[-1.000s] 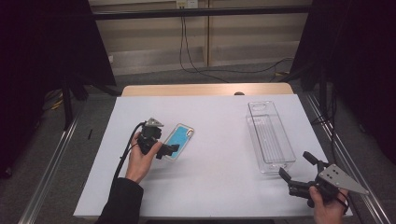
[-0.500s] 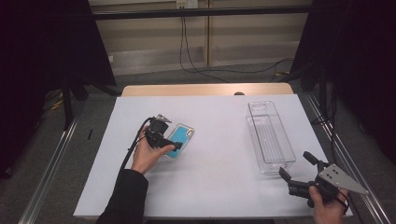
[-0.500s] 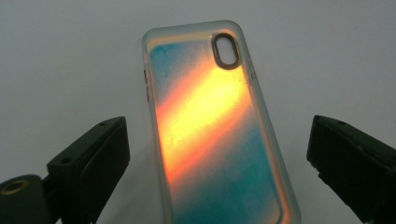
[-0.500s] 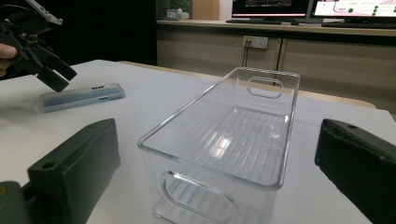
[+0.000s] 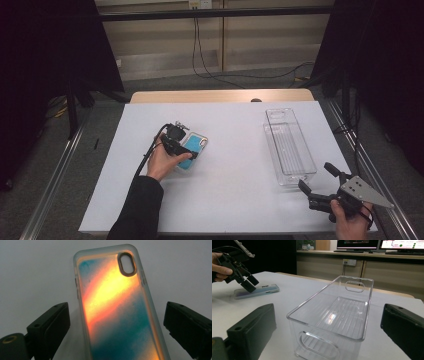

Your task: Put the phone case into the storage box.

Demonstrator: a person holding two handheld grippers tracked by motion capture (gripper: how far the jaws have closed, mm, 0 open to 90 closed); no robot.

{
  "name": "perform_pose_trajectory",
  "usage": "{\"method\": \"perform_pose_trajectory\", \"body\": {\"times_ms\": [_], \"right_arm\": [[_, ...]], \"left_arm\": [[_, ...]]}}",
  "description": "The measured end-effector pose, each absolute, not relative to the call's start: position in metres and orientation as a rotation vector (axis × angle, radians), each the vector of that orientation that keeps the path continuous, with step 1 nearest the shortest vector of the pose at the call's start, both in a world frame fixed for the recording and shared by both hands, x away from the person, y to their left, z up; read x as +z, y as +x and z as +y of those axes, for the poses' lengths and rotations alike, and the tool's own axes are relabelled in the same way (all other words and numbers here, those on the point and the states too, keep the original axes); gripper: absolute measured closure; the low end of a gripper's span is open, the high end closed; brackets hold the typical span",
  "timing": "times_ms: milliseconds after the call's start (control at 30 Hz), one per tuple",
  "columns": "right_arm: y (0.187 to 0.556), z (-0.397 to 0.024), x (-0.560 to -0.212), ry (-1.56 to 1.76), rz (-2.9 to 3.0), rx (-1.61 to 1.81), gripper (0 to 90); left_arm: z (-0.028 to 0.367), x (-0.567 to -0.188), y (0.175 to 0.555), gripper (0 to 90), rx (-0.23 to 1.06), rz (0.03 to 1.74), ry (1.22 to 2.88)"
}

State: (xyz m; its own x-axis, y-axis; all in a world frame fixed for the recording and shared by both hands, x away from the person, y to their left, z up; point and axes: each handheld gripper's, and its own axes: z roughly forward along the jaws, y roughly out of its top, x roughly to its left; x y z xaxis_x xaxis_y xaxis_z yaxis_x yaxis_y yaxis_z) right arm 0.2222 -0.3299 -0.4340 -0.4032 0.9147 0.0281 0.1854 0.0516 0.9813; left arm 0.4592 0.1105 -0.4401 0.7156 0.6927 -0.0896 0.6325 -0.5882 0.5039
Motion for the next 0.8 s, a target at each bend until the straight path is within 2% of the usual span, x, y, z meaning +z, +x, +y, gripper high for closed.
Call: {"method": "perform_pose_trajectory", "body": {"times_ms": [533,800], "right_arm": [[0.222,-0.33,-0.434,1.11,1.675,1.403,0.0],[0.222,-0.329,-0.434,1.109,1.68,1.403,0.0]], "left_arm": [[0.099,-0.452,0.461,5.1,0.214,1.018,2.464],[0.099,-0.455,0.461,4.9,0.206,1.046,2.44]]}}
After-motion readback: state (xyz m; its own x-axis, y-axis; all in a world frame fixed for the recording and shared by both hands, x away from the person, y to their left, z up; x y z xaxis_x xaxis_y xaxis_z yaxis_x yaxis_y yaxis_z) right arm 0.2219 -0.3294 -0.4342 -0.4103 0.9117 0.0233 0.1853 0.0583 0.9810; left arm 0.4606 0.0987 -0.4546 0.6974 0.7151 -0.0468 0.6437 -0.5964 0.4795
